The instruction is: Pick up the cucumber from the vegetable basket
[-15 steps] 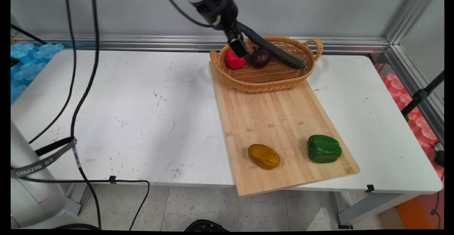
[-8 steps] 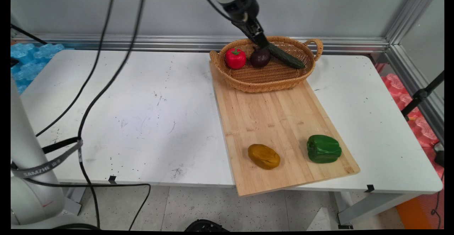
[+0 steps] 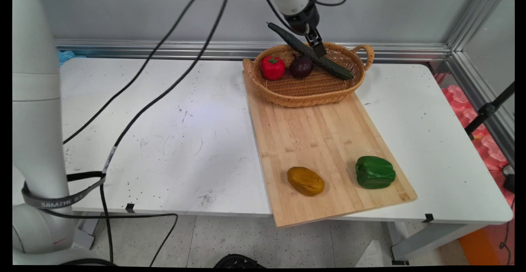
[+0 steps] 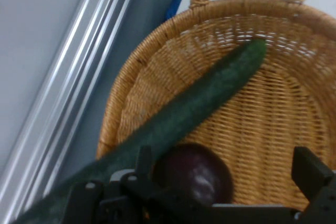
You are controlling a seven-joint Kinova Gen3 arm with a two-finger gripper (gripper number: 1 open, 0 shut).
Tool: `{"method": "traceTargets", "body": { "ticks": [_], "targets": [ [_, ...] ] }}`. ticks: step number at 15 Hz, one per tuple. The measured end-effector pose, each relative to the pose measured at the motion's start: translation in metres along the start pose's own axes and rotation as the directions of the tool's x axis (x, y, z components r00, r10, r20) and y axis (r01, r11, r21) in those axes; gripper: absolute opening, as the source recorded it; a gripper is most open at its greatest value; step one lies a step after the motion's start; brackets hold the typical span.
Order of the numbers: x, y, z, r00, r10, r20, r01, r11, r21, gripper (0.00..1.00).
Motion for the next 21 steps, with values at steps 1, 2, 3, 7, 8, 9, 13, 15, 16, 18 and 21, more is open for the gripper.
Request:
{"method": "traceTargets", "body": {
  "ticks": [1, 2, 3, 7, 8, 9, 13, 15, 16, 18, 21],
  "targets": [
    [0.002, -0.002, 0.01, 1.0, 0.014, 0.002, -0.014, 1.0, 0.003, 1.0],
    [0.004, -0.003, 0.017, 1.0, 0.024, 0.004, -0.024, 1.0, 0.004, 1.0],
    [0.005, -0.005, 0.027, 0.999, 0.041, 0.006, -0.041, 0.999, 0.006, 1.0],
    [0.01, -0.008, 0.058, 0.993, 0.113, 0.015, -0.113, 0.994, 0.003, 1.0],
    [0.01, -0.008, 0.063, 0.991, 0.13, 0.016, -0.13, 0.991, 0.001, 1.0],
    [0.011, -0.009, 0.072, 0.987, 0.157, 0.018, -0.157, 0.988, -0.002, 1.0],
    [0.013, -0.01, 0.096, 0.97, 0.24, 0.024, -0.24, 0.971, -0.012, 1.0],
    [0.014, -0.011, 0.111, 0.956, 0.294, 0.028, -0.293, 0.956, -0.02, 1.0],
    [0.014, -0.01, 0.116, 0.949, 0.315, 0.029, -0.314, 0.949, -0.024, 1.0],
    [0.014, -0.009, 0.126, 0.931, 0.363, 0.03, -0.362, 0.931, -0.033, 1.0],
    [0.014, -0.007, 0.138, 0.904, 0.427, 0.028, -0.426, 0.904, -0.041, 1.0]
  ]
}}
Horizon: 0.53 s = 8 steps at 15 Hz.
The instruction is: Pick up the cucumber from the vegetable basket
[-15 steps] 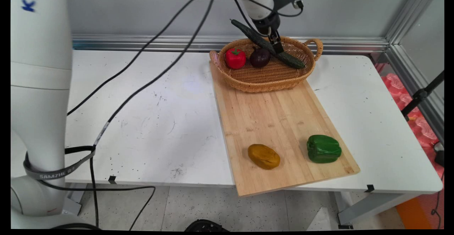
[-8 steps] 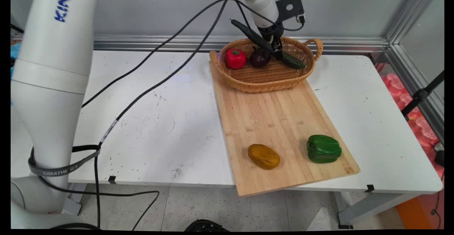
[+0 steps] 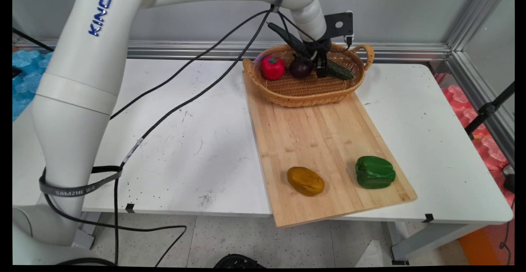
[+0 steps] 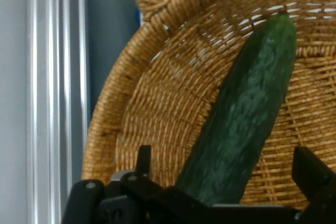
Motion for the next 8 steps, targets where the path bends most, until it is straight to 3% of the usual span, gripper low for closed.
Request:
{"method": "traceTargets", "body": {
  "ticks": [3, 4, 8],
  "targets": [
    [0.0, 0.0004, 0.0048, 0.999, 0.051, 0.0, -0.051, 0.999, 0.001, 1.0],
    [-0.0003, 0.0003, 0.0057, 0.997, 0.071, 0.0, -0.071, 0.997, 0.003, 0.0],
    [-0.0012, -0.0007, 0.0045, 0.992, 0.126, -0.008, -0.126, 0.992, 0.011, 0.0]
  ]
}}
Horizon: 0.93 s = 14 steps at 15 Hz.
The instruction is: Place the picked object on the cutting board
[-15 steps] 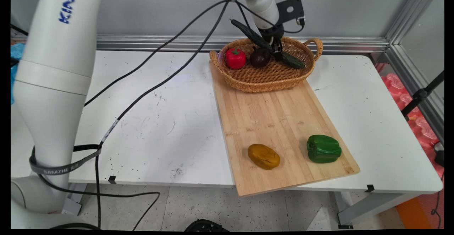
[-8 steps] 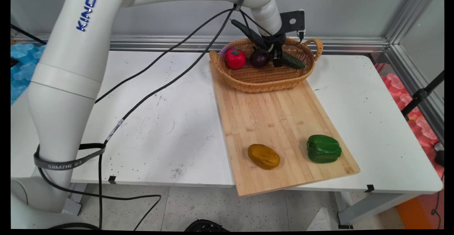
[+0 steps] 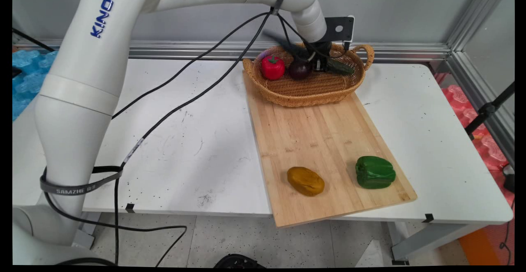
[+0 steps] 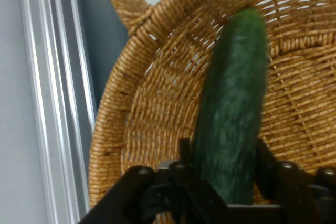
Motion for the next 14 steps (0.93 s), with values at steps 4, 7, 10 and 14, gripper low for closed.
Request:
{"method": "traceTargets", "body": {
  "ticks": [4, 7, 10, 14],
  "targets": [
    [0.0, 0.001, -0.008, 0.999, 0.041, -0.014, -0.041, 0.999, -0.002, 0.0],
    [0.002, -0.001, -0.021, 0.998, 0.063, -0.03, -0.063, 0.998, -0.001, 0.0],
    [0.005, -0.004, -0.034, 0.996, 0.075, -0.043, -0.075, 0.997, 0.005, 0.0],
    [0.007, -0.007, -0.058, 0.996, 0.074, -0.056, -0.074, 0.997, 0.011, 0.0]
  ]
}}
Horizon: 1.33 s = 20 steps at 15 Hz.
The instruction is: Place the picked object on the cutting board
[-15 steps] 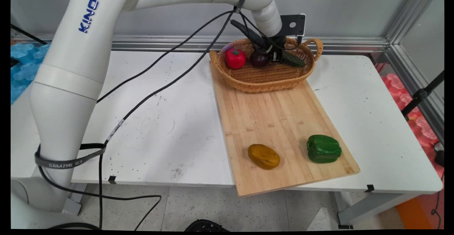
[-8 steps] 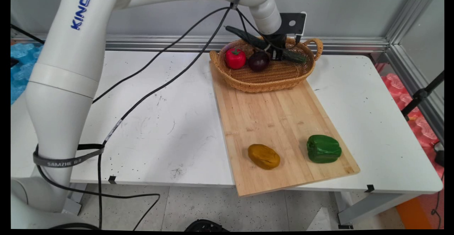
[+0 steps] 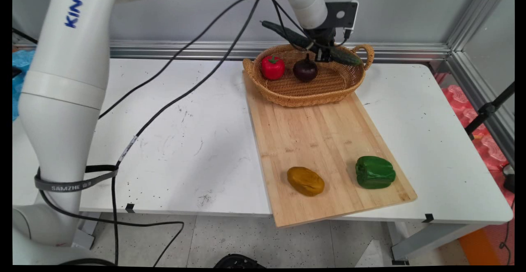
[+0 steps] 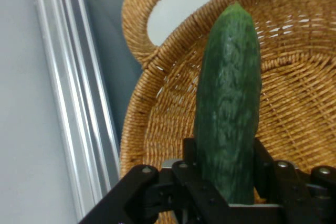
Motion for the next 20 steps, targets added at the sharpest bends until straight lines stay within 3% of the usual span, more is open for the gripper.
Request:
{"method": "traceTargets", "body": {
  "ticks": [10, 20],
  "targets": [
    [0.01, 0.02, -0.1, 0.994, -0.112, -0.012, 0.111, 0.993, -0.026, 0.0],
    [0.03, 0.064, -0.177, 0.982, -0.188, -0.029, 0.183, 0.977, -0.113, 0.0]
  ]
}}
